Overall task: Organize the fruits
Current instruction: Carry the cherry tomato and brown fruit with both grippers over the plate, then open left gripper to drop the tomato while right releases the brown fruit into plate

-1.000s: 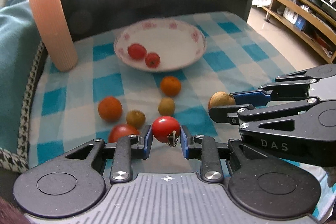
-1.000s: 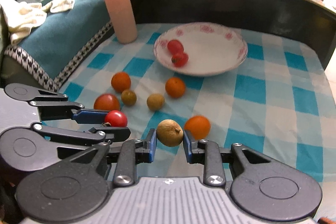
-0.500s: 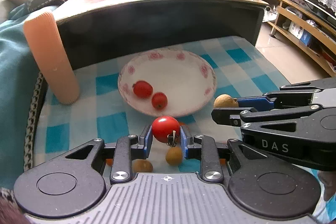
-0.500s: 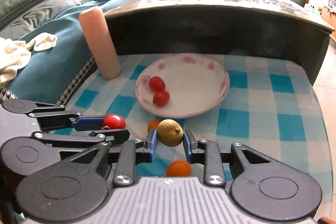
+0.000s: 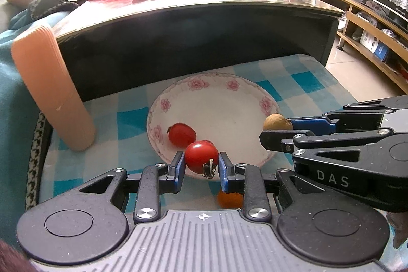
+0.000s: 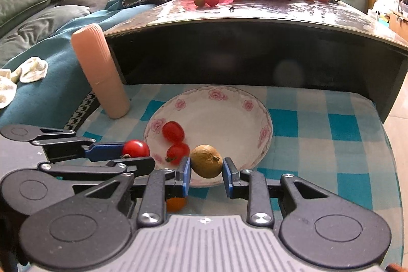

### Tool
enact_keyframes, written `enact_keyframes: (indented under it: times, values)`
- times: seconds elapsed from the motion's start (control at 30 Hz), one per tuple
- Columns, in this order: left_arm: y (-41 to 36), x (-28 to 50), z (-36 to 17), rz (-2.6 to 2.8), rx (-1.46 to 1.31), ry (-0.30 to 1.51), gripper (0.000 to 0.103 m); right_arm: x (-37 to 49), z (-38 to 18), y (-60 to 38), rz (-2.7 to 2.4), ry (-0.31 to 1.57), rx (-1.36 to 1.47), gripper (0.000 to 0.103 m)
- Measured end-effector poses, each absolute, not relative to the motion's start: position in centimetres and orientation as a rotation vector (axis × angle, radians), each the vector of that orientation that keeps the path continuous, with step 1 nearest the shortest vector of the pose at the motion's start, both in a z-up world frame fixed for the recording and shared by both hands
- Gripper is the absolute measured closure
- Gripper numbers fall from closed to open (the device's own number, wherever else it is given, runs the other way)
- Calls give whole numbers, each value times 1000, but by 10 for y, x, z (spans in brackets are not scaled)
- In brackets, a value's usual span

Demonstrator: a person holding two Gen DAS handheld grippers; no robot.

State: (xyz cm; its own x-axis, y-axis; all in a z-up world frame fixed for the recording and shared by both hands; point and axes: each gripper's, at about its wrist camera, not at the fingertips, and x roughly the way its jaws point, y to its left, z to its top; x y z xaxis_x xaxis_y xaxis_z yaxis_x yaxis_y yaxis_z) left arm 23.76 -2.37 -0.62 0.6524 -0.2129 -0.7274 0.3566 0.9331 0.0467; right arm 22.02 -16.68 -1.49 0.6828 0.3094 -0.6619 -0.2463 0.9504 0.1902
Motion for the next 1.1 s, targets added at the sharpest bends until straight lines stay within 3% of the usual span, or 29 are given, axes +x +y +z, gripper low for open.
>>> enact_keyframes:
  times: [0.83,1.1]
  values:
    - [-22,264,-28,-308,182,827,68,253,-35,-166,309,779,64,59]
    - [-20,268,-29,-289,176,820,59,256,-36,-167,313,771,65,59]
